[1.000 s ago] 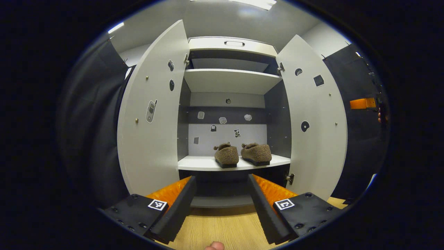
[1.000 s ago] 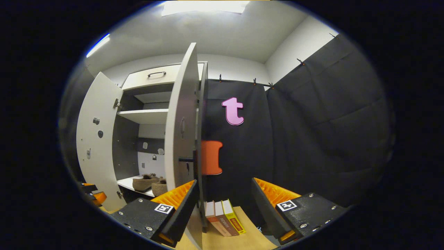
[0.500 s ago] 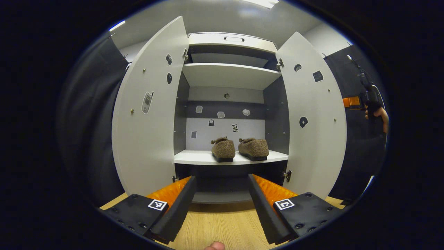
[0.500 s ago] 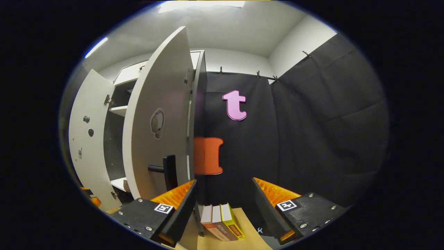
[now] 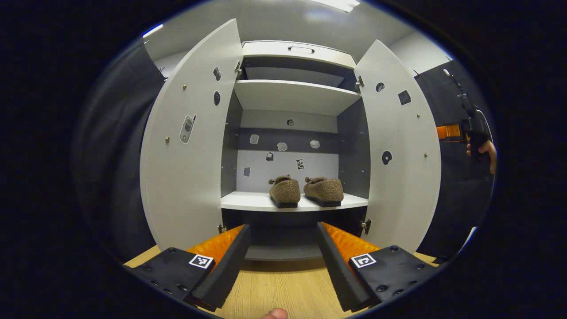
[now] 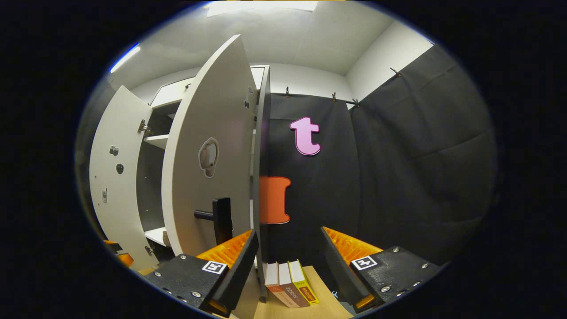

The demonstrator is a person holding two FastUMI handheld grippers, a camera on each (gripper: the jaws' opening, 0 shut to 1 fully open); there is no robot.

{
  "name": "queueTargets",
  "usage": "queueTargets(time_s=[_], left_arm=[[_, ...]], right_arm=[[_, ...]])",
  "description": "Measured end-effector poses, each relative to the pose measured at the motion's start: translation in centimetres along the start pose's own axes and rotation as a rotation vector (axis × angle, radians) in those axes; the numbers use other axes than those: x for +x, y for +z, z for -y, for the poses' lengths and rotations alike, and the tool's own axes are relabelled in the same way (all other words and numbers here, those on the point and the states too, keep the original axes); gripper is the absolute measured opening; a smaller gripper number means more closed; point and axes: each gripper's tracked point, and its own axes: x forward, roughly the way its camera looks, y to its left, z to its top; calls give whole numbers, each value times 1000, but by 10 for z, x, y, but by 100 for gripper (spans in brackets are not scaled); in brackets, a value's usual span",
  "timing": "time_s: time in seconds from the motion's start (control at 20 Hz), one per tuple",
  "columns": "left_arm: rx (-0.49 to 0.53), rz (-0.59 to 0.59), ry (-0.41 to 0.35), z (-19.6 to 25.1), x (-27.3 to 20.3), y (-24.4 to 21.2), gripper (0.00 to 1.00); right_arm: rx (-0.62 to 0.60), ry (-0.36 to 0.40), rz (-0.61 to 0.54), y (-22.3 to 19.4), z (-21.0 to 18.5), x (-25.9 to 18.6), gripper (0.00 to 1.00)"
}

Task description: Grab one shoe with the right hand and put it into the shoe cabinet, grab the other shoe with the left hand and put it into the shoe cabinet; then close the right door with the right hand and the left door with the left hand.

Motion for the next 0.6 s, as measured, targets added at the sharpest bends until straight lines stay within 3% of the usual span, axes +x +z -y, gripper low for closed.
queueTargets(time_s=[0.35, 0.4, 0.45, 0.6], left_arm=[[-7, -1, 38, -24, -6, 1, 97], [-5, -1, 47, -28, -8, 2, 97], [6, 1, 60, -33, -10, 2, 97], [21, 9, 83, -43, -13, 4, 97]], right_arm=[[11, 151, -4, -2, -83, 9, 87], [5, 163, 2, -2, -93, 11, 91], [0, 173, 11, -2, -104, 15, 87], [-15, 227, 23, -7, -139, 25, 88]])
